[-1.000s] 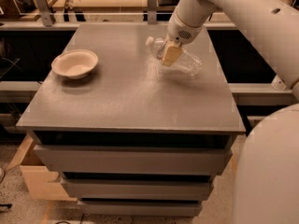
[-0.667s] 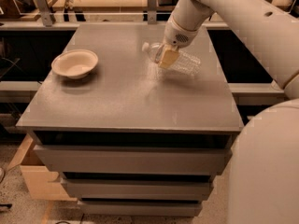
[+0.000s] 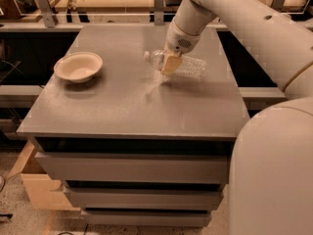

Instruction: Knock water bottle over

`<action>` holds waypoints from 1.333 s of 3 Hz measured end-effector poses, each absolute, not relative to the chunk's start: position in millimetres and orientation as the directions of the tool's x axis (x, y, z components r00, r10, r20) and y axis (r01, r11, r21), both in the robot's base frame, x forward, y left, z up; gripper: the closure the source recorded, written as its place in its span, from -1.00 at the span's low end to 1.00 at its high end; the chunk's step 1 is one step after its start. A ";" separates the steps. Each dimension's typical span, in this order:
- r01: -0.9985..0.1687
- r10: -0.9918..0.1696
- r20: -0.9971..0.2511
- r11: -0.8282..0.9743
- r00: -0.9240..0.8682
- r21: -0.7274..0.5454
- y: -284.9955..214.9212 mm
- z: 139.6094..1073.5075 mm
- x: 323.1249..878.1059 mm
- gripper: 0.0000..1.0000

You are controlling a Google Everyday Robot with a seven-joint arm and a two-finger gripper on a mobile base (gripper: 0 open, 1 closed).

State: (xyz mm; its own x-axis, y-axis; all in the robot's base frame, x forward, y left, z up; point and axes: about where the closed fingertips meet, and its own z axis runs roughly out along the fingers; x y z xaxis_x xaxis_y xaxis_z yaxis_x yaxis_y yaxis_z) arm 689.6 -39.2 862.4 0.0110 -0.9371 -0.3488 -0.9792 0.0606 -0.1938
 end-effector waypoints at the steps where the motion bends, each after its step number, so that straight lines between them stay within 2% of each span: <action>1: -0.980 -0.937 -0.349 0.058 0.012 -0.190 -37.6 859.6 690.1 0.21; 3: -0.981 -0.937 -0.348 0.055 0.013 -0.184 -34.8 854.2 691.0 -0.72; 4: -0.980 -0.937 -0.348 0.066 0.004 -0.190 -38.1 855.2 690.4 -1.00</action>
Offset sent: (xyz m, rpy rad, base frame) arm 0.0004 0.0013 -0.0023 -0.0003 0.0029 0.0020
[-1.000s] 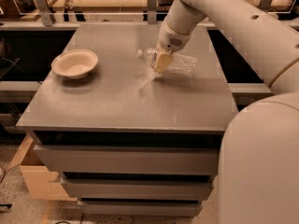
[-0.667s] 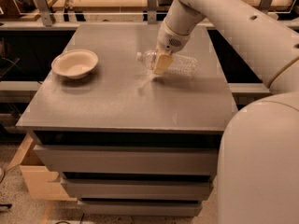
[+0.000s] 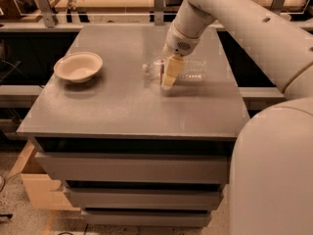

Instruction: Knock water bottle over

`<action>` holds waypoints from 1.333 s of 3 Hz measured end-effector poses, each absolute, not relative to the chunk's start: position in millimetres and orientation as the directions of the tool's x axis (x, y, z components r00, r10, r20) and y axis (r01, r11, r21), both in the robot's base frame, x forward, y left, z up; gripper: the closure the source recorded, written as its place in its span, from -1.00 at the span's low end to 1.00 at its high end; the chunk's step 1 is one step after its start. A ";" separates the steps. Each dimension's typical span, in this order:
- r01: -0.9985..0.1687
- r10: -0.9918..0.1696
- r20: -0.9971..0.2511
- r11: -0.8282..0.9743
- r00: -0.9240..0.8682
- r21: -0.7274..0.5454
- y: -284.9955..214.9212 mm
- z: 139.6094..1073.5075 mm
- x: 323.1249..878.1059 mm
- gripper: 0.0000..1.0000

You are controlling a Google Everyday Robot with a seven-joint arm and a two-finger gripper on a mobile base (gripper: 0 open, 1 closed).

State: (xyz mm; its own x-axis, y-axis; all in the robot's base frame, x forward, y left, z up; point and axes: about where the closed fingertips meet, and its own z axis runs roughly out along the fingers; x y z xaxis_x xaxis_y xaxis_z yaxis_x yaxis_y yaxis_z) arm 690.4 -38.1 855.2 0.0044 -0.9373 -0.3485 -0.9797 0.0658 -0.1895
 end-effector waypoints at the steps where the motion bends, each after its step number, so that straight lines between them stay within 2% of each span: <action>1: -0.972 -0.936 -0.352 0.089 -0.007 -0.217 -52.2 867.1 686.5 -1.00; 4: -0.907 -0.950 -0.282 0.233 -0.136 -0.350 -133.6 920.0 657.7 -1.00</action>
Offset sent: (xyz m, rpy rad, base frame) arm -0.0283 -0.0806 0.0685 -0.0915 -0.1491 -0.1703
